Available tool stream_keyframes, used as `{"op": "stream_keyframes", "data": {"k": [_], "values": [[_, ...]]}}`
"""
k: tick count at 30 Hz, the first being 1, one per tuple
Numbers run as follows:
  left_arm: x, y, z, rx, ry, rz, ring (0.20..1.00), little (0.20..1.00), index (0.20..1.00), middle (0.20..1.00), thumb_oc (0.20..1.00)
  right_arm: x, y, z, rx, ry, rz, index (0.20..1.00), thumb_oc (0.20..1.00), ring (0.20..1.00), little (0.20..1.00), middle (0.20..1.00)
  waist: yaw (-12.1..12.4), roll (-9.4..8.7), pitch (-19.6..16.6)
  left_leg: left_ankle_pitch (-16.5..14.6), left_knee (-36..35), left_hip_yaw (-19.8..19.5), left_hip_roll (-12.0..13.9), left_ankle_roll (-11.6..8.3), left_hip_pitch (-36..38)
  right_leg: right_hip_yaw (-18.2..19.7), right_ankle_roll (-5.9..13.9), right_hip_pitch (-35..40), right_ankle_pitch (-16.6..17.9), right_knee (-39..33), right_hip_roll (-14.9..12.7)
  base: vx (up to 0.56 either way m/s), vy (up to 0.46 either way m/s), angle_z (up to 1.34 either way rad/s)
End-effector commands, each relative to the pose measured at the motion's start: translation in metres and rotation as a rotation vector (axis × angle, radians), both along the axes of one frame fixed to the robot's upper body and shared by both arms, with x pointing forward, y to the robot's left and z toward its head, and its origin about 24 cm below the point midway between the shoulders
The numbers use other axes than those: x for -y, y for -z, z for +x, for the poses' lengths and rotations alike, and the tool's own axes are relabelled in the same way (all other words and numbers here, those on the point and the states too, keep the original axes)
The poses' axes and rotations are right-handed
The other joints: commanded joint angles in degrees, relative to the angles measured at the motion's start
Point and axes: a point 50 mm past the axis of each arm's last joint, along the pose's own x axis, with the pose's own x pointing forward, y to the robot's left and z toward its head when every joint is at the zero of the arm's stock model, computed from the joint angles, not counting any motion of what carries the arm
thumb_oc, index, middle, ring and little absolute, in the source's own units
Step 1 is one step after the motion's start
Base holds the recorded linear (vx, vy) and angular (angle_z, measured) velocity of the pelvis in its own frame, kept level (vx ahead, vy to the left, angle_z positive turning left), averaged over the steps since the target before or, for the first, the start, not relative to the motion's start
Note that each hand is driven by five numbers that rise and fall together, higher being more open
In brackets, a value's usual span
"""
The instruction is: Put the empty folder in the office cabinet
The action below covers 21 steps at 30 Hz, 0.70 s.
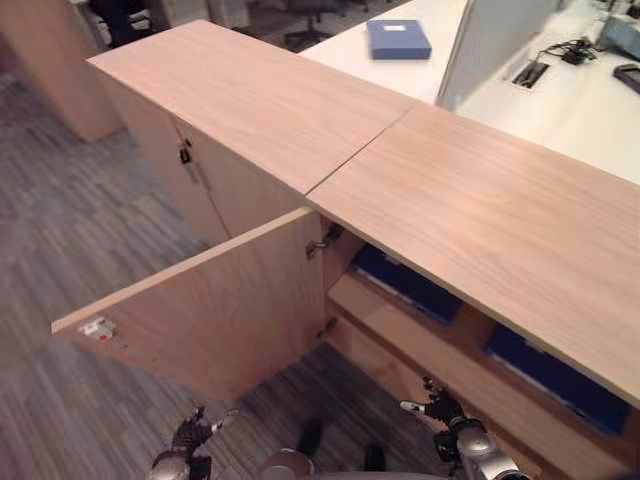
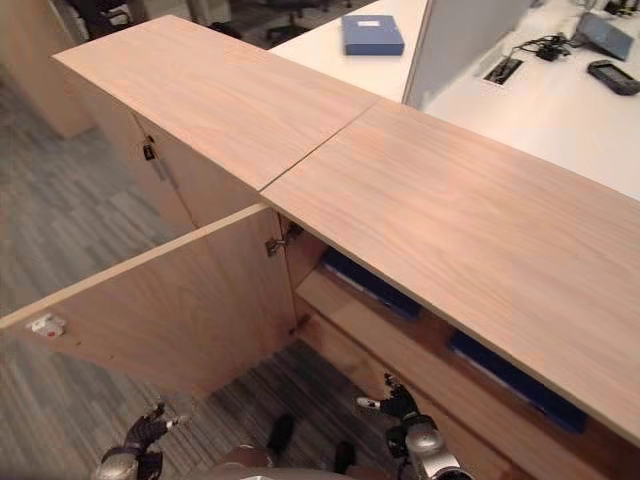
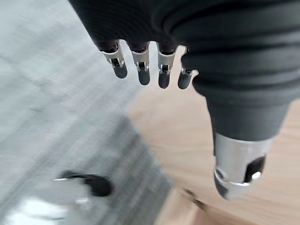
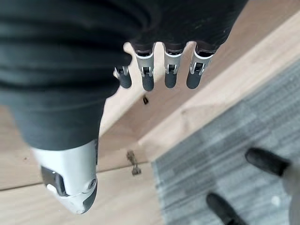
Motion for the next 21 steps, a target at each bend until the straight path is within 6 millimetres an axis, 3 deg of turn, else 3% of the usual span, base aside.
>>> {"op": "stream_keyframes", "data": {"k": [1,3,7,12,17,18,21], "values": [[0.001,-0.016,0.051,0.151,0.022,0.021,1.0,1.0,1.0,1.0,1.0,0.013,-0.017,0.022,0.104,0.032,-0.017,1.0,1.0,1.0,1.0,1.0,-2.22,-2.44,4.39,-2.5,5.92,8.6,2.46,-4.85,-3.51,-4.26,7.91,4.58,-2.4,2.17,-8.53,-0.22,0.075,0.13],[0.001,-0.016,0.051,0.16,0.001,0.002,1.0,1.0,1.0,1.0,1.0,0.015,-0.016,0.022,0.095,0.055,-0.014,1.0,1.0,1.0,1.0,1.0,-3.2,-2.84,4.26,-5.34,8.88,17.57,5.11,-3.43,-2.08,-5.67,7.73,3.63,-1.64,2.76,-9.65,-0.2,0.07,0.32],[0.004,-0.01,0.043,0.115,0.006,-0.001,1.0,1.0,1.0,1.0,1.0,0.018,-0.011,0.012,0.058,0.081,-0.013,1.0,1.0,1.0,1.0,1.0,-5.09,-3.08,2.68,-9.28,13.81,22.95,7.23,-3.1,4.16,-10.62,6.92,2.69,-0.87,4.41,-11.91,-0.15,0.075,0.66],[0.01,-0.006,0.038,0.086,0.027,-0.011,1.0,1.0,1.0,1.0,1.0,0.02,-0.005,0.003,0.025,0.131,-0.002,1.0,1.0,1.0,1.0,1.0,-6.63,-2.07,0.84,-10.07,9.83,26.53,7.89,-3.53,8.36,-15.47,7.48,2.63,0.13,4.14,-13.1,-0.04,0.141,0.73],[0.008,-0.004,0.033,0.04,0.069,0.015,1.0,1.0,1.0,1.0,1.0,0.02,-0.003,0.001,0.012,0.139,-0.013,1.0,1.0,1.0,1.0,1.0,-5.86,-2.09,-0.01,-10.45,6.3,25.32,6.07,-2.84,9.1,-16.88,8.48,3.39,1.48,4.17,-14.42,0.0,0.161,0.66],[0.004,-0.005,0.033,0.037,0.062,0.025,1.0,1.0,1.0,1.0,1.0,0.017,-0.005,0.005,0.033,0.174,0.008,1.0,1.0,1.0,1.0,1.0,-5.04,-2.42,0.02,-10.46,4.35,24.33,4.53,-2.09,9.46,-17.6,9.41,3.33,2.61,4.7,-15.91,-0.03,0.189,0.37],[0.001,-0.005,0.032,0.031,0.052,0.03,1.0,1.0,1.0,1.0,1.0,0.014,-0.003,0.006,0.031,0.195,0.022,1.0,1.0,1.0,1.0,1.0,-4.45,-2.66,0.09,-10.46,3.22,23.66,3.37,-1.39,9.41,-18.16,10.06,3.06,3.15,5.33,-16.99,-0.04,0.182,0.29]]}}
